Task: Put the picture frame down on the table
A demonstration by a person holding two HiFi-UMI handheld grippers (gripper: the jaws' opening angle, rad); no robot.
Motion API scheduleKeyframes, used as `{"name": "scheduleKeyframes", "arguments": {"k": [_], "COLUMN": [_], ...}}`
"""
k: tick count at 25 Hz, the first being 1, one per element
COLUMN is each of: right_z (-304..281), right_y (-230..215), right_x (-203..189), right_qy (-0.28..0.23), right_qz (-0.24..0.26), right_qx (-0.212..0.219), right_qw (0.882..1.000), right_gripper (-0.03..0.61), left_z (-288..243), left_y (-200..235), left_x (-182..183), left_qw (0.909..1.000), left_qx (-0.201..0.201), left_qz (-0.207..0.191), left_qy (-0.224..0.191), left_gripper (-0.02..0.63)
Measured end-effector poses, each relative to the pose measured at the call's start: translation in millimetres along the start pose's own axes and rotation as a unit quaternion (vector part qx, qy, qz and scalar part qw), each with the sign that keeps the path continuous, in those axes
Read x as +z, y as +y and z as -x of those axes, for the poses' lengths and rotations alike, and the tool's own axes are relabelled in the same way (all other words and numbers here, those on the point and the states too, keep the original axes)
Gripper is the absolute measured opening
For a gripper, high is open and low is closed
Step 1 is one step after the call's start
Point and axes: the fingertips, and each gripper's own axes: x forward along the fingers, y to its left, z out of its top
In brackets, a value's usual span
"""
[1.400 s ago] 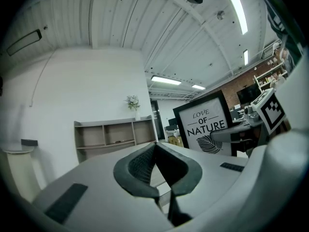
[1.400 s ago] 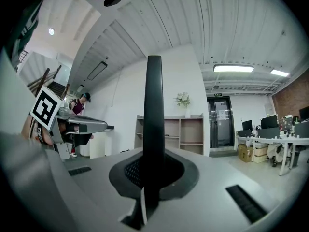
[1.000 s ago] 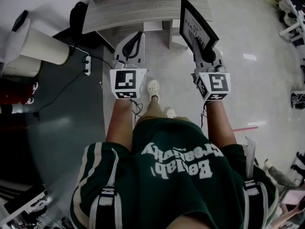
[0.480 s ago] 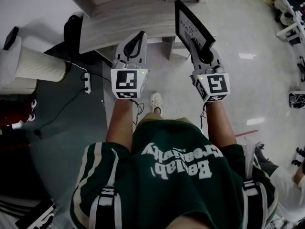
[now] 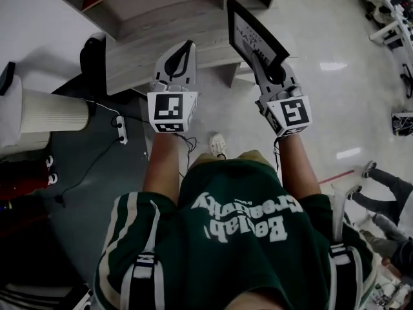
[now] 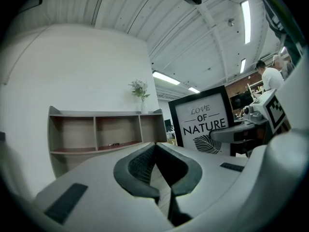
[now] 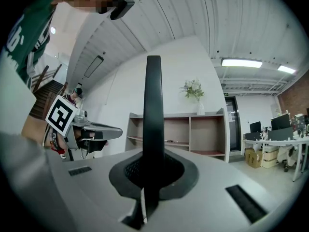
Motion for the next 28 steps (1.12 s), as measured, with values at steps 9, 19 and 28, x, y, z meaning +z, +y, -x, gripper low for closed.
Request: {"name": "scheduleKeyframes", "arguments": {"k": [9, 19, 28], "right_z": [-54, -103, -183], "right_y": [-17, -47, -96], "right_x": [-18, -54, -87], "right_qy": [0.027, 0.026, 0.047], "right_qz": [0.013, 0.008, -0.008], "right_qx": [-0.023, -0.011, 0.013], "right_qw": [0.999, 1.0, 0.999], "right_gripper": [0.038, 0.037, 0.037], "left_z": [-38, -83, -171], "left_y": [41, 47, 65], "left_x": [-9, -44, -62], "left_qw": [0.9997, 0.9997, 0.9997], "left_qx": [-0.003, -0.02, -0.018], "left_qz": [-0.02, -0.009, -0.01], "left_qy": [-0.01, -0.006, 0.014], "left_gripper": [0.018, 0.018, 0.018]}}
